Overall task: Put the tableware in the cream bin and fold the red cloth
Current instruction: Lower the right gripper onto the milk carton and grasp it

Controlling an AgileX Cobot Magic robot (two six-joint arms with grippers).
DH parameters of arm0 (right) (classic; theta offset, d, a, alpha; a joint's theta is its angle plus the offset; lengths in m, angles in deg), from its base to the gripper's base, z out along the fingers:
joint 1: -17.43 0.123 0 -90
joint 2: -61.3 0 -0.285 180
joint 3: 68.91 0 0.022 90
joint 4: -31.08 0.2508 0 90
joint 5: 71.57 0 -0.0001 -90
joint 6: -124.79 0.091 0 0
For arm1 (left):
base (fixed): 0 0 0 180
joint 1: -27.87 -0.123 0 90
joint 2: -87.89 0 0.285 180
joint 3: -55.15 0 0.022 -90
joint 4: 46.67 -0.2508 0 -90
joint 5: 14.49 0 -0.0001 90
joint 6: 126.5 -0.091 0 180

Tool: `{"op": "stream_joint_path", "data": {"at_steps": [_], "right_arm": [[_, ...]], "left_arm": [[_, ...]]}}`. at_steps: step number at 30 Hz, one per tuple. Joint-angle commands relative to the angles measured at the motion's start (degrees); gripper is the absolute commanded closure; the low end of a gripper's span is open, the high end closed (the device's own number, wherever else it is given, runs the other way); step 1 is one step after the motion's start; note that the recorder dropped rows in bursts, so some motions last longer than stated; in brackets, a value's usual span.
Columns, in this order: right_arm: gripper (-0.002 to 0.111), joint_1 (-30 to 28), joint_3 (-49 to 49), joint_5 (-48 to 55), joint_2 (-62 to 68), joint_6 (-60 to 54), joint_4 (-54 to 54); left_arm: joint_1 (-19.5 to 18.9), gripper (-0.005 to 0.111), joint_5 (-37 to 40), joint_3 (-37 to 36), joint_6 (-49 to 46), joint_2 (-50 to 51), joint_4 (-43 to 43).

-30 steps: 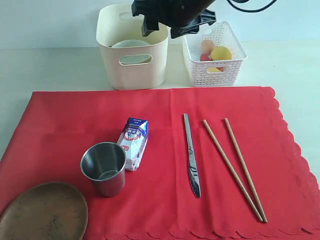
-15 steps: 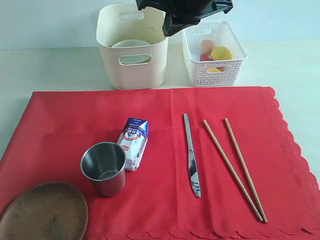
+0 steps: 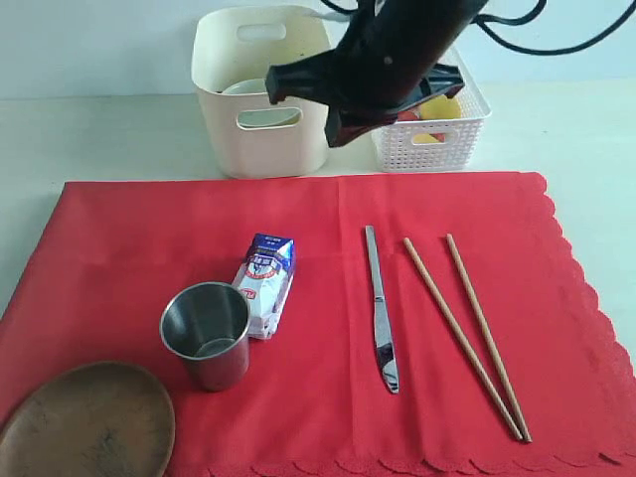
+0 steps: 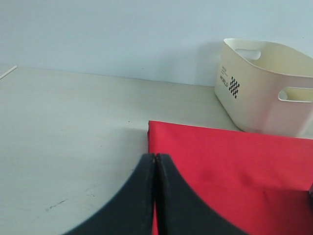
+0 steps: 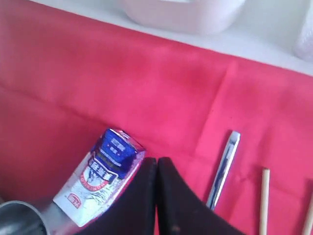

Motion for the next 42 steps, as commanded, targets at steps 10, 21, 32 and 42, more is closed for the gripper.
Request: {"op": "stream_joint_path", "data": {"at_steps": [10, 21, 32, 42], "right_arm": [[0.061, 5.12, -5.09, -3.63, 3.72, 10.27, -6.48], [0.039, 6.30, -5.09, -9.24, 12.69, 5.81, 7.98], [0.039, 6.30, -4.97, -12.84, 20.96, -4.61, 21.79], [0.071, 6.30, -4.97, -13.41, 21.61, -4.61, 21.83]], "left_arm": [[0.37, 0.104, -0.43, -0.02, -0.01, -0.30, -0.37], [0.37, 0.104, -0.43, -0.02, -0.01, -0.30, -0.37], [0.37, 0.104, -0.43, -0.02, -0.01, -0.30, -0.37], [0.37, 0.104, -0.43, -0.02, -0.01, -0.30, -0.37]]}}
